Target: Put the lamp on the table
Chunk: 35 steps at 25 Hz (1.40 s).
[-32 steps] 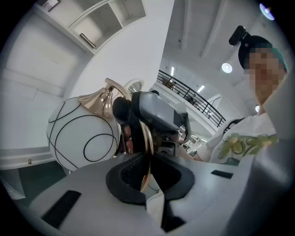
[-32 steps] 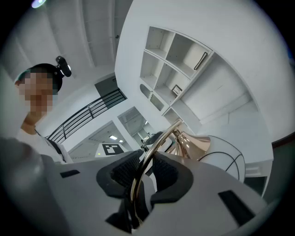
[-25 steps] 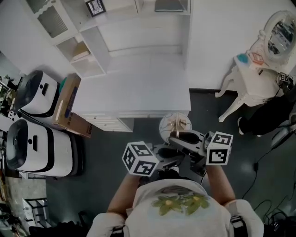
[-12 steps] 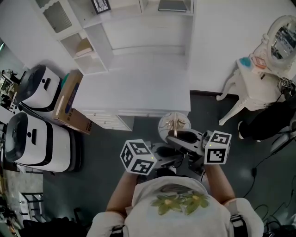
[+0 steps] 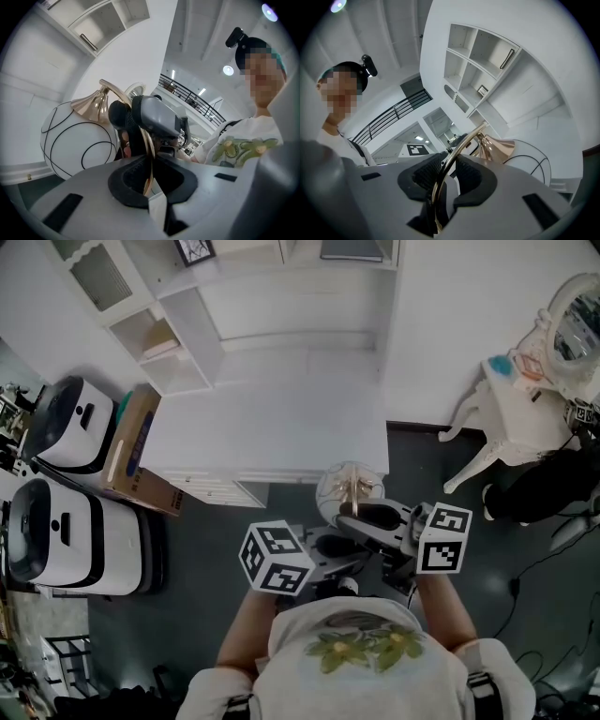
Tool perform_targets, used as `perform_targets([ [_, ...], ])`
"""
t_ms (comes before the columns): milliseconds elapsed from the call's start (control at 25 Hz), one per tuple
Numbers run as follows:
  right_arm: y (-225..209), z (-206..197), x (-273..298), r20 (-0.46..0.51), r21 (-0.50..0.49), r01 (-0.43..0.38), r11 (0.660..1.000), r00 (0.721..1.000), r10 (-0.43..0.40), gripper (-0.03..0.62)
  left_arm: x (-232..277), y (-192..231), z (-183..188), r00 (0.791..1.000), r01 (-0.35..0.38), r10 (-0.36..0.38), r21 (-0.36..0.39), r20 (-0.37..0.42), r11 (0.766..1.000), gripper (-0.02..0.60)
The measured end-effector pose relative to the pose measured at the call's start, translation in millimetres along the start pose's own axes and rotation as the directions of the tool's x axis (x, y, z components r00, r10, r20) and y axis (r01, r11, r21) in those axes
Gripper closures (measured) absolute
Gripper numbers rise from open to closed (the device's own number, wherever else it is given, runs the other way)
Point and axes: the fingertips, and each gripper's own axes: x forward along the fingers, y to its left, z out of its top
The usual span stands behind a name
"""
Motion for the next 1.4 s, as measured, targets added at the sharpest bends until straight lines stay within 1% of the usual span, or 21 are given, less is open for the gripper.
perform_targets([
  [120,-2,22,11,0.018,-0.003,-0.024,1.0,1.0,0.024,0.482,-11,5,23,1.0,0.005,-0.005,0.011,0.015,1.0,0.534],
  [200,-2,42,18,0.038,-0.005,-0.05,0.999,0.998,0.05,0.482,-18,6,43,0.999,0.021,-0.023,0.039,0.034,0.999,0.534],
  [280,-4,60,26,0.045,-0.022,-0.06,0.998,0.997,0.061,0.481,-24,9,62,0.998,0.022,-0.025,0.063,0.049,0.998,0.534],
  [480,-17,92,45,0.041,-0.069,-0.053,0.996,0.998,0.056,0.476,-39,29,97,0.998,-0.004,0.001,0.055,0.065,0.998,0.535],
  [680,-39,120,65,0.054,-0.096,-0.03,0.995,0.998,0.036,0.476,-52,56,128,0.997,-0.007,0.004,0.047,0.073,0.999,0.535],
  [840,-52,135,73,0.067,-0.116,-0.02,0.993,0.997,0.028,0.476,-56,71,144,0.998,0.003,-0.008,0.072,0.069,0.997,0.537],
  [960,-62,150,84,0.082,-0.124,-0.013,0.992,0.996,0.023,0.474,-63,83,161,0.997,0.027,-0.033,0.084,0.071,0.996,0.537],
  [1080,-74,164,94,0.097,-0.128,0.012,0.992,0.995,0.001,0.473,-70,96,177,0.995,0.053,-0.059,0.076,0.076,0.996,0.538],
  [1240,-90,173,101,0.118,-0.133,0.051,0.99,0.992,-0.036,0.473,-74,112,188,0.995,0.066,-0.071,0.077,0.063,0.995,0.538],
  [1400,-107,183,109,0.123,-0.146,0.078,0.986,0.991,-0.06,0.473,-76,130,202,0.994,0.073,-0.079,0.075,0.07,0.994,0.541],
])
